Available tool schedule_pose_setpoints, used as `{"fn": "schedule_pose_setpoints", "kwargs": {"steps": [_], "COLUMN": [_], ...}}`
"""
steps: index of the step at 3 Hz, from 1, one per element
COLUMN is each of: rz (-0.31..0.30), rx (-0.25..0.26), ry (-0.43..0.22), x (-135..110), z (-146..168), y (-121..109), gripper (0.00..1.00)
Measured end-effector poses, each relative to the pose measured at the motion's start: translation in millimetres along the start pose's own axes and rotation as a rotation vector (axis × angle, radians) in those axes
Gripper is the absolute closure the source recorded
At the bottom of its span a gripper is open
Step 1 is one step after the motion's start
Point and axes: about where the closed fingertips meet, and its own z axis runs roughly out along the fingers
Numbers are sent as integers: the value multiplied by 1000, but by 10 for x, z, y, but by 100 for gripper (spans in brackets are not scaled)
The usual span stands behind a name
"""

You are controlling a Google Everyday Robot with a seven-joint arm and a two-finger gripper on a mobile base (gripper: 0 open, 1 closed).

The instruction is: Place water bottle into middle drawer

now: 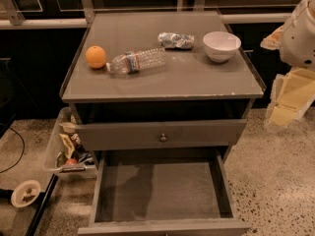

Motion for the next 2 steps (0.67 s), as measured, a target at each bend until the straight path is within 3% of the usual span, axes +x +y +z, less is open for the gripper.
{"fn": "schedule_pose_setpoints", "kwargs": {"steps": [1, 2], "rz": [1, -42], "rx": [2, 11], "ry": [0, -6], "x": [-2, -153], "z": [-3, 94], "y": [-9, -176], "gripper": [0, 0]}}
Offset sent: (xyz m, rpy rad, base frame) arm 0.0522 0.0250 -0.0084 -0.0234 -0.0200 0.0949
